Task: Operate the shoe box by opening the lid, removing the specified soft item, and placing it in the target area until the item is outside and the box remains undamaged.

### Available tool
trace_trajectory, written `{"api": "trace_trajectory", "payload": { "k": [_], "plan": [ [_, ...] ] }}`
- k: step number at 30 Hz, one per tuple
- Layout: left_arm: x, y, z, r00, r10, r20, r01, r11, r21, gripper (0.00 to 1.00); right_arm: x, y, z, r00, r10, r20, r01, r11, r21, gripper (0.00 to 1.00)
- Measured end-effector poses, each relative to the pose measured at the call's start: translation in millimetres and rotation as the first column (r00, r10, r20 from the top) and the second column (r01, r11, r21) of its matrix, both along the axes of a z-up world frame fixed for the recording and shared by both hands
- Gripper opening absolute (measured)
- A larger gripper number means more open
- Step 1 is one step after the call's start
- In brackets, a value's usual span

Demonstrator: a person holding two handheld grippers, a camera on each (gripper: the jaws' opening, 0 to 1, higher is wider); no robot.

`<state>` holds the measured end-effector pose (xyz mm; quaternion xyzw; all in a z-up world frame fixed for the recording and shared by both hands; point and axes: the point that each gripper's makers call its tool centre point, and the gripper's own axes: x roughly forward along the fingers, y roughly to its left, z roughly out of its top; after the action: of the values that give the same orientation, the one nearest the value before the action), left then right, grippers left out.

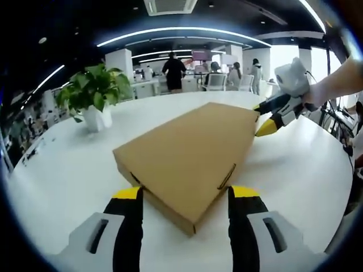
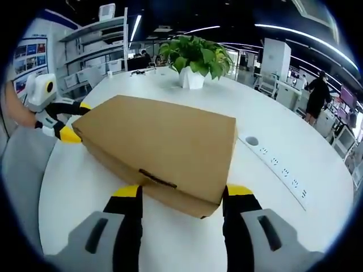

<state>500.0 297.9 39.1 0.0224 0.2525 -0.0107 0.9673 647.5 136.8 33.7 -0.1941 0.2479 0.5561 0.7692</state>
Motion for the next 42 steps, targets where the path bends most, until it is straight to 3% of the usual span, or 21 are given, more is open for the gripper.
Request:
{"api": "trace_trajectory", "payload": {
  "k": [18, 42],
  "plan": [
    [-6.9, 8, -0.2, 0.999, -0.028, -0.016, 0.028, 1.000, -0.002, 0.56, -14, -4, 1.0, 0.995, -0.087, -0.039, 0.090, 0.994, 0.056, 0.52],
    [-11.7, 25, -1.3, 0.983, -0.168, -0.075, 0.167, 0.986, -0.021, 0.55, -46, -14, 0.4, 0.983, -0.164, -0.083, 0.169, 0.984, 0.059, 0.43]
  ]
}}
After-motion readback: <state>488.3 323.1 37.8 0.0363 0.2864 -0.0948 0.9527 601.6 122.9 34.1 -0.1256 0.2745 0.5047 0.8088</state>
